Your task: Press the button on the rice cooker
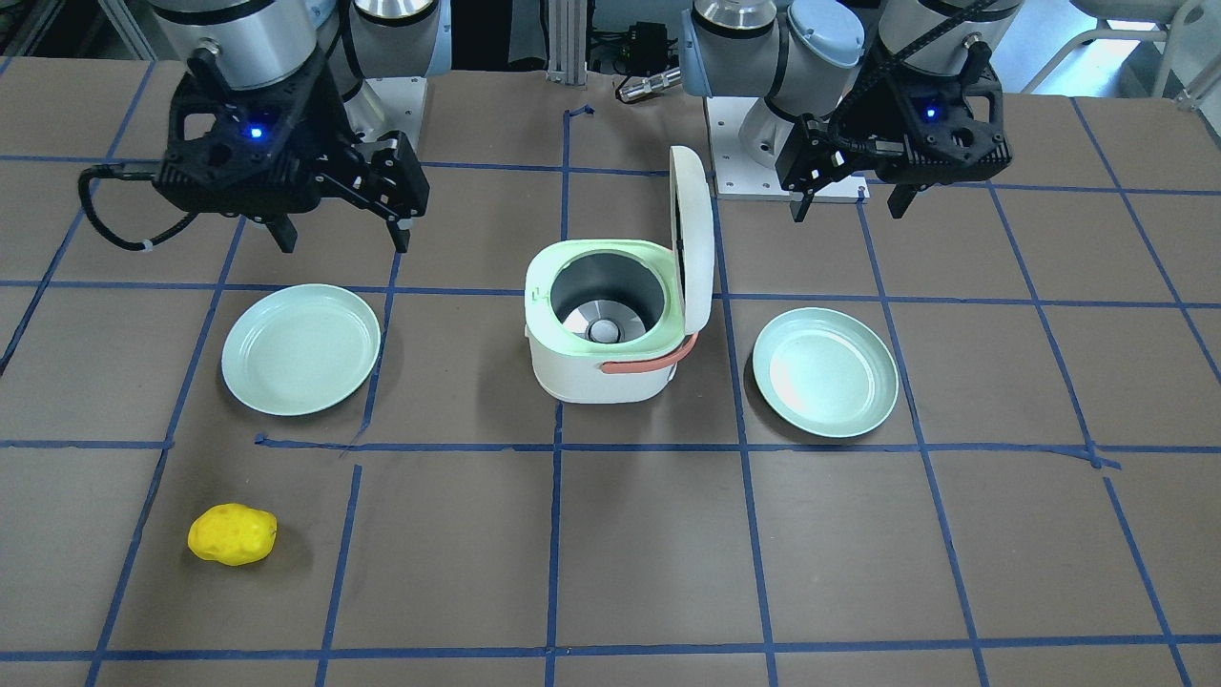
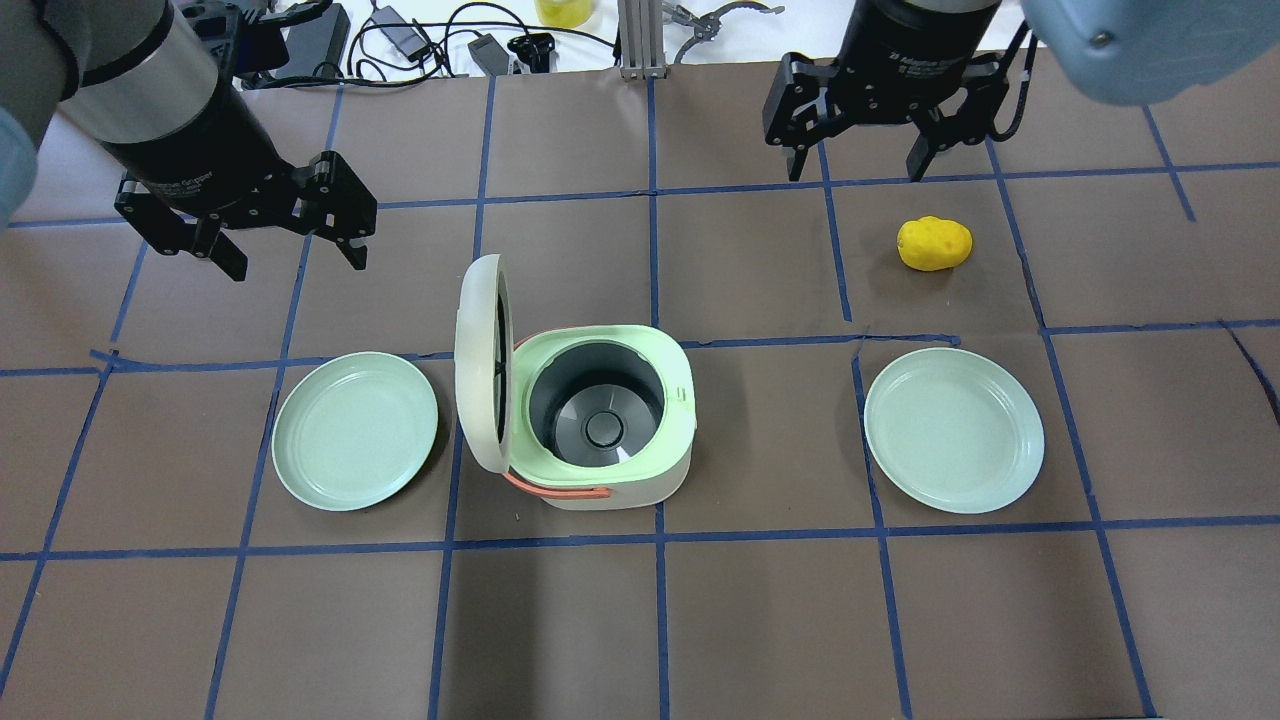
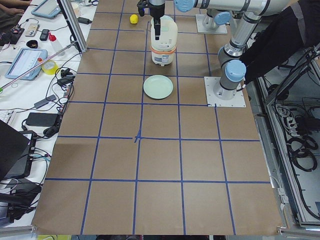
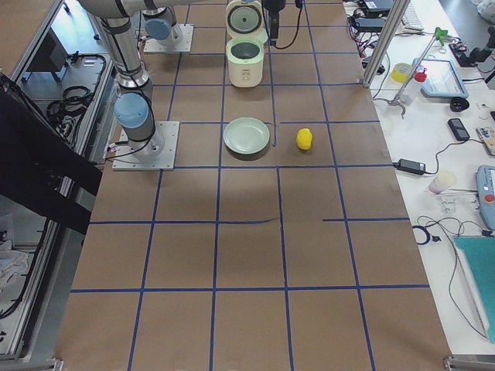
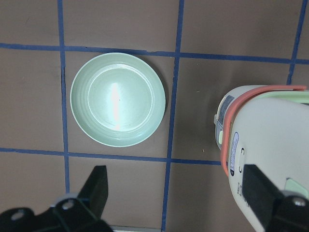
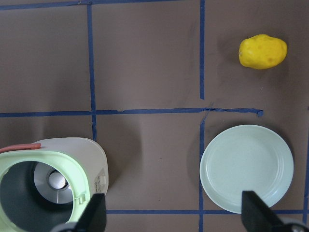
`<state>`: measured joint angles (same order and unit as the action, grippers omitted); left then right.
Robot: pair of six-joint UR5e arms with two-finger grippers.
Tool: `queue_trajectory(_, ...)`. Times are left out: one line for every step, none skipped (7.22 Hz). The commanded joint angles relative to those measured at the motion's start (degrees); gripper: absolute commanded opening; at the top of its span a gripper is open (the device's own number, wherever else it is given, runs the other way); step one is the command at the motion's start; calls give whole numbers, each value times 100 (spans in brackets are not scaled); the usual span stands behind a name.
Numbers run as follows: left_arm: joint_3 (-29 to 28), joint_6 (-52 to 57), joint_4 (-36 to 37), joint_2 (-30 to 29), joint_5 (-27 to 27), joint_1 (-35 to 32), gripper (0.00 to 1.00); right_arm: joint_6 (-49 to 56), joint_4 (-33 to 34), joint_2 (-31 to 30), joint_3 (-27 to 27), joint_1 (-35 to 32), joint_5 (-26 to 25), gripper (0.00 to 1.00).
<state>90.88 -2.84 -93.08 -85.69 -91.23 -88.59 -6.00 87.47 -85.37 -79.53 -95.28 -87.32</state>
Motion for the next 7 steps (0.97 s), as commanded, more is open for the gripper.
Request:
queue_trajectory(0,-6,0,0,0,0,100,353,-81,-67,121,325,-126,100)
queue_trajectory(0,-6,0,0,0,0,100,362,-72,-85,139,343,-397,100)
queue_trajectory(-9,3,0,0,0,0,100,354,-63,-93,139,344,-408,100)
queue_trajectory(0,-6,0,0,0,0,100,345,24,-85,148,344,-373,97)
queue_trajectory(0,-6,0,0,0,0,100,345,34,-93,148,344,-373,100)
queue_trajectory(0,-6,0,0,0,0,100,327,34,-93,148,344,-329,100)
queue_trajectory(-9,-6,0,0,0,0,100,318,86,-93,139,344,-320,100)
